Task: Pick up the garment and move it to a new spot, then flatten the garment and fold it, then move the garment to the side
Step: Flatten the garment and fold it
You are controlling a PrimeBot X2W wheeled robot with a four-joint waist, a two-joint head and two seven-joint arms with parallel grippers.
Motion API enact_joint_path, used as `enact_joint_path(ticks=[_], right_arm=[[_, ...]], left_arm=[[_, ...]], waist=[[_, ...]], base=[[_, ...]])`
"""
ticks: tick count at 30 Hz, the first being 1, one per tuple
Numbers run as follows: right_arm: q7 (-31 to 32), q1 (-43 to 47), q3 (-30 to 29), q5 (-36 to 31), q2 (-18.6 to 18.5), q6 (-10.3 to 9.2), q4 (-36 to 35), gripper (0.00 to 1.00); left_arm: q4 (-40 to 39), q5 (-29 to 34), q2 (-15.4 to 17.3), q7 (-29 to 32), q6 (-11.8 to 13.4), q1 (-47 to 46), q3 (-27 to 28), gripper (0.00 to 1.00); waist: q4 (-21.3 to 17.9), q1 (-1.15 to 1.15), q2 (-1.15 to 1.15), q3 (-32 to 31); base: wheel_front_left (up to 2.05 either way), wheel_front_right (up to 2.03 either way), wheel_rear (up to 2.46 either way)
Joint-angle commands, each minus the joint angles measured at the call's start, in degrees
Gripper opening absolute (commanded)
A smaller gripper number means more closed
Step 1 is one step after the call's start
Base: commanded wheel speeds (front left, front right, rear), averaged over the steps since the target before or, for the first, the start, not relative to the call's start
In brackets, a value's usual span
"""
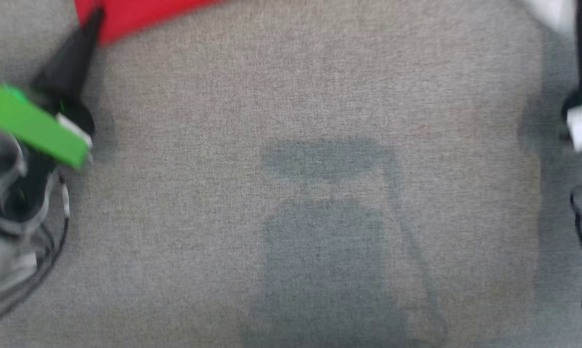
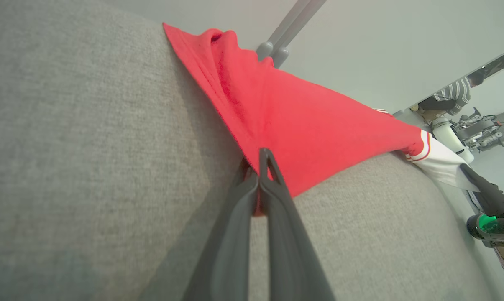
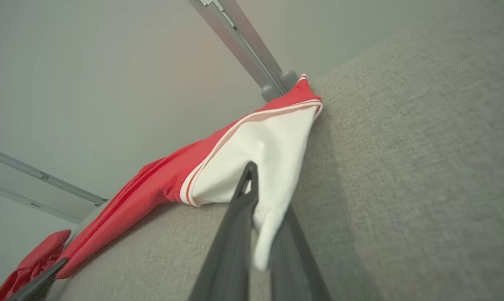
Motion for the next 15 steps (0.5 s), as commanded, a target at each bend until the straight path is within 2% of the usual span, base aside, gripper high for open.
enact_joint_path(ticks=[1,4,10,13,15], right_arm=[[0.59,5.94,-1.45,1.14,0.05,-0.01,-2.62,0.0],[1.93,16.71,-3.44,2.55,0.61,0.02,-7.26,0.0],[3.31,32.74,-6.34,4.26,-0.04,0.02,-9.17,0.0],[3.42,40.12,-8.37,5.78,-0.21,0.01,-9.84,0.0],[3.72,44.64,-9.71,7.66,-0.35,0.01,-10.24,0.0]], left_arm=[[-2.46,-0.28,1.28,-0.96,1.36,6.18,-1.81,0.0],[-9.21,-1.23,3.76,-3.96,4.4,15.0,-2.88,0.0],[-17.78,-1.02,6.0,-6.99,9.01,29.38,-3.7,0.0],[-20.48,-1.33,5.24,-7.35,10.35,35.25,-2.7,0.0],[-21.97,-2.37,3.63,-7.5,10.95,39.52,-1.24,0.0]], waist=[[-1.96,0.0,0.36,-6.83],[-2.31,0.0,0.36,-9.91],[-2.39,0.0,0.36,-14.42],[-1.61,0.0,0.36,-15.47],[-1.21,0.0,0.36,-15.87]], base=[[0.0,0.0,0.0],[0.0,0.0,0.0],[0.0,0.0,0.0],[0.0,0.0,0.0],[0.0,0.0,0.0]])
